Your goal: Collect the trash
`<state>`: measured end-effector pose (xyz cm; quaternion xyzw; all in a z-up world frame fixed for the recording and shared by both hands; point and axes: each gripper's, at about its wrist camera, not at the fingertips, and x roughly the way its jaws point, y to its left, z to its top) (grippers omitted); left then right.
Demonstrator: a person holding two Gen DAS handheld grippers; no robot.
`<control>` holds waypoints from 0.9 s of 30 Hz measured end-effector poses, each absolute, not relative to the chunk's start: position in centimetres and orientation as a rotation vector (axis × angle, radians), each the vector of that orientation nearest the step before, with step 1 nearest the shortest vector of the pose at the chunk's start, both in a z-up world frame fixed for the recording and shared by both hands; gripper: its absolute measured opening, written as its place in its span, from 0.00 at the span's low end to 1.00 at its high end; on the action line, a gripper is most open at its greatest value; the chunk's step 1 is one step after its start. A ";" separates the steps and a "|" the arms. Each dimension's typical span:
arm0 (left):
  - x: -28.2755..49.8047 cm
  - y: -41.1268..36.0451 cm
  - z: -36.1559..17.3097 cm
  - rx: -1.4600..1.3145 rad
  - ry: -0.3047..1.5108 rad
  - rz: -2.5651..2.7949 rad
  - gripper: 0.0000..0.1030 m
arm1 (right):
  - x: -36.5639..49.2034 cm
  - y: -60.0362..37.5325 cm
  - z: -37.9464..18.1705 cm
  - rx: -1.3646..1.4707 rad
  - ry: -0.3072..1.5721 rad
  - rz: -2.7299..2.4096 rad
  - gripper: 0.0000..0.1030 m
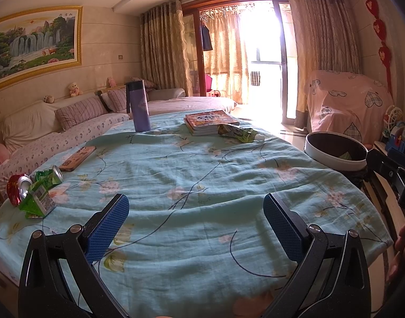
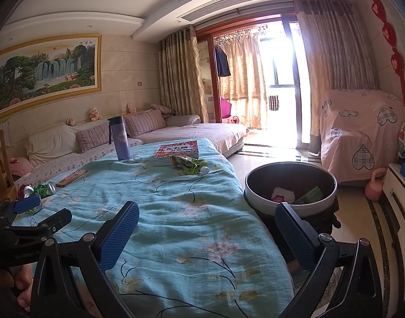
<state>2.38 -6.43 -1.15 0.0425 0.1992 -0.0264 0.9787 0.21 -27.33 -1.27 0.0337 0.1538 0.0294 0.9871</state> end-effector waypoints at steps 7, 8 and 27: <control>2.6 -6.6 -1.5 0.086 0.408 -0.058 1.00 | 0.2 -27.1 -1.2 0.068 0.313 0.061 1.00; 2.7 -6.6 -1.5 0.086 0.409 -0.060 1.00 | 0.2 -27.0 -1.2 0.068 0.315 0.062 1.00; 2.6 -6.8 -1.6 0.084 0.410 -0.071 1.00 | 0.2 -27.0 -1.3 0.068 0.318 0.068 1.00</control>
